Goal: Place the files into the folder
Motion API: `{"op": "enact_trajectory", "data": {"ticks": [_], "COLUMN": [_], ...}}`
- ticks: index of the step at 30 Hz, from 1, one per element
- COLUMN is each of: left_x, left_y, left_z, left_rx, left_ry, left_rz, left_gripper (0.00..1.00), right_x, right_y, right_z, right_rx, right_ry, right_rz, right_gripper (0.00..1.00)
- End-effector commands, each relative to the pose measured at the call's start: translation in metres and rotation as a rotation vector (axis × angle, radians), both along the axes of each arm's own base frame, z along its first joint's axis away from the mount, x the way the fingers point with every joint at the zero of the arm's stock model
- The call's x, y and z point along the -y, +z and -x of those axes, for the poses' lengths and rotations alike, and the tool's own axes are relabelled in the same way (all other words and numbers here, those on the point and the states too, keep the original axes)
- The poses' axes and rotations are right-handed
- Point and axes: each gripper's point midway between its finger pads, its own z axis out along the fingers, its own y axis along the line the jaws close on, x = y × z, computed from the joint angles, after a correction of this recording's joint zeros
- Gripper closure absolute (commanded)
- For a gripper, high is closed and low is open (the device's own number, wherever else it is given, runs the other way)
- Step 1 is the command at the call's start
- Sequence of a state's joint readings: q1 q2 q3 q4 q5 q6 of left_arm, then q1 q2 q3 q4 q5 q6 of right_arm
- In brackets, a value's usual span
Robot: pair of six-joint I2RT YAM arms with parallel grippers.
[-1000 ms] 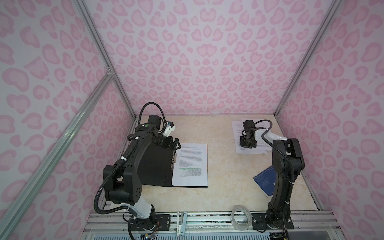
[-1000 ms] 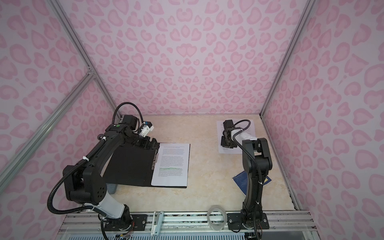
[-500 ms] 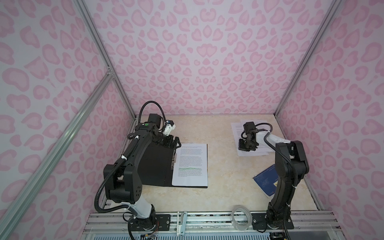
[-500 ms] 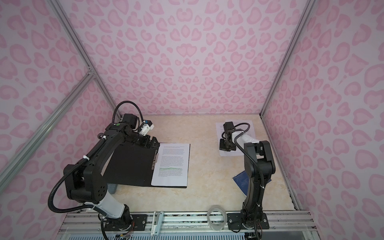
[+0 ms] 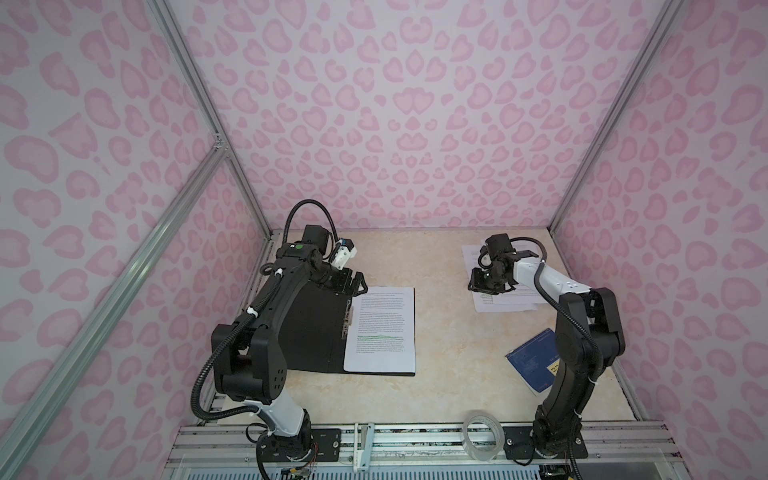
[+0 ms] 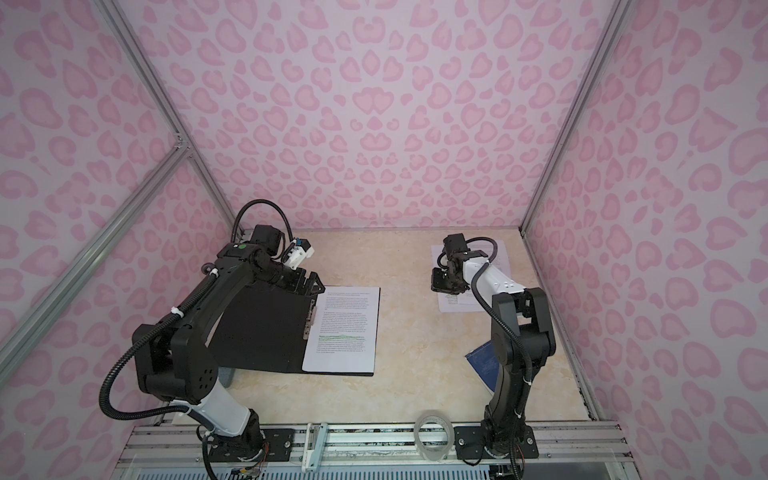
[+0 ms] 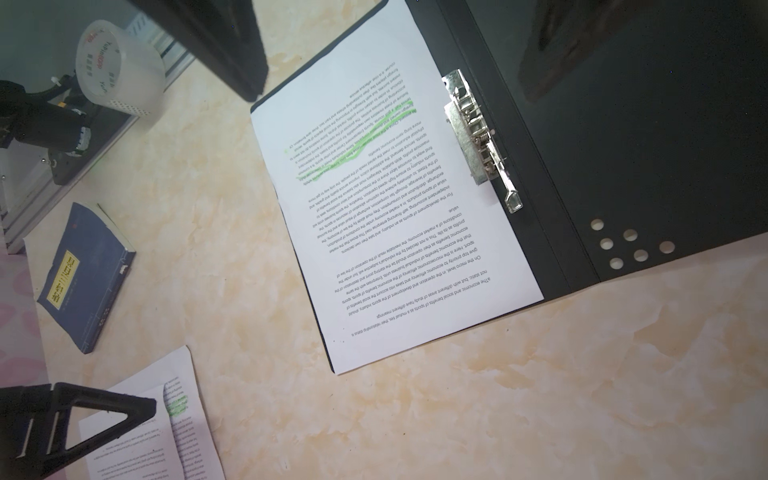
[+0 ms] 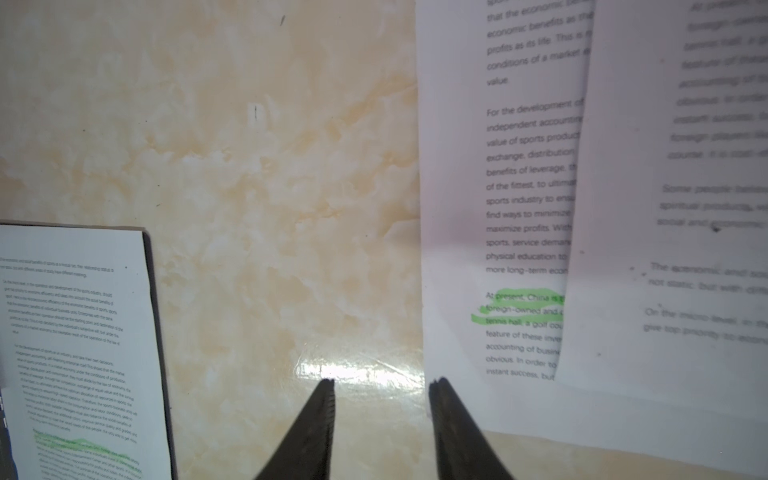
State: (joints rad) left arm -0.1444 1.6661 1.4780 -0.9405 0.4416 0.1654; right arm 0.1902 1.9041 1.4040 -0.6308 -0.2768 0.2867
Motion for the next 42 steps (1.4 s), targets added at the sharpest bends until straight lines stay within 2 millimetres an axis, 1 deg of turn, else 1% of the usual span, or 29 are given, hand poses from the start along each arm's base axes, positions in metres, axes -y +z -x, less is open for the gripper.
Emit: {"op": "enact_trajectory", "data": {"ticks": [1, 3, 7, 13, 16, 25, 27, 30, 32, 34, 36, 40, 42], "left_x": [0.001, 0.001, 0.000, 0.001, 0.001, 0.001, 0.001, 0.001, 0.001, 0.004, 0.009, 0.025, 0.034], "left_y": [-0.001, -0.003, -0.003, -0.002, -0.003, -0.002, -0.001, -0.001, 0.000, 0.000, -0.001, 0.001, 0.002], "left_z": [0.001, 0.002, 0.001, 0.001, 0.001, 0.001, 0.000, 0.000, 0.000, 0.000, -0.001, -0.004, -0.006], "left_rx": [-0.003, -0.007, -0.005, -0.006, -0.009, -0.006, -0.004, -0.001, -0.002, -0.007, -0.013, 0.007, 0.019], "left_ry": [-0.003, -0.001, 0.000, 0.000, 0.000, 0.000, 0.001, 0.000, 0.000, -0.006, -0.016, -0.067, -0.093], "left_rz": [0.002, -0.001, -0.006, -0.004, -0.005, -0.006, -0.003, -0.005, 0.000, 0.010, 0.010, -0.013, -0.033], "left_gripper": [0.02, 0.02, 0.02, 0.02, 0.02, 0.02, 0.02, 0.02, 0.02, 0.02, 0.02, 0.02, 0.02], "right_x": [-0.001, -0.001, 0.008, 0.019, 0.020, 0.014, 0.014, 0.018, 0.021, 0.032, 0.051, 0.102, 0.123], "right_y": [-0.017, -0.023, -0.032, -0.041, -0.045, -0.050, -0.050, -0.040, -0.029, -0.017, -0.006, 0.011, 0.010], "right_z": [0.009, 0.010, 0.011, 0.013, 0.014, 0.017, 0.018, 0.015, 0.011, 0.003, -0.006, -0.029, -0.035], "right_rx": [-0.050, -0.052, -0.054, -0.063, -0.070, -0.087, -0.090, -0.061, -0.039, -0.018, 0.010, 0.056, 0.064], "right_ry": [0.042, 0.055, 0.044, 0.019, 0.016, 0.025, 0.025, 0.011, -0.001, -0.030, -0.087, -0.247, -0.307], "right_rz": [0.053, 0.108, 0.220, 0.294, 0.290, 0.258, 0.259, 0.258, 0.247, 0.256, 0.256, 0.210, 0.214], "right_gripper": [0.53, 0.52, 0.52, 0.52, 0.52, 0.55, 0.55, 0.55, 0.54, 0.53, 0.53, 0.52, 0.52]}}
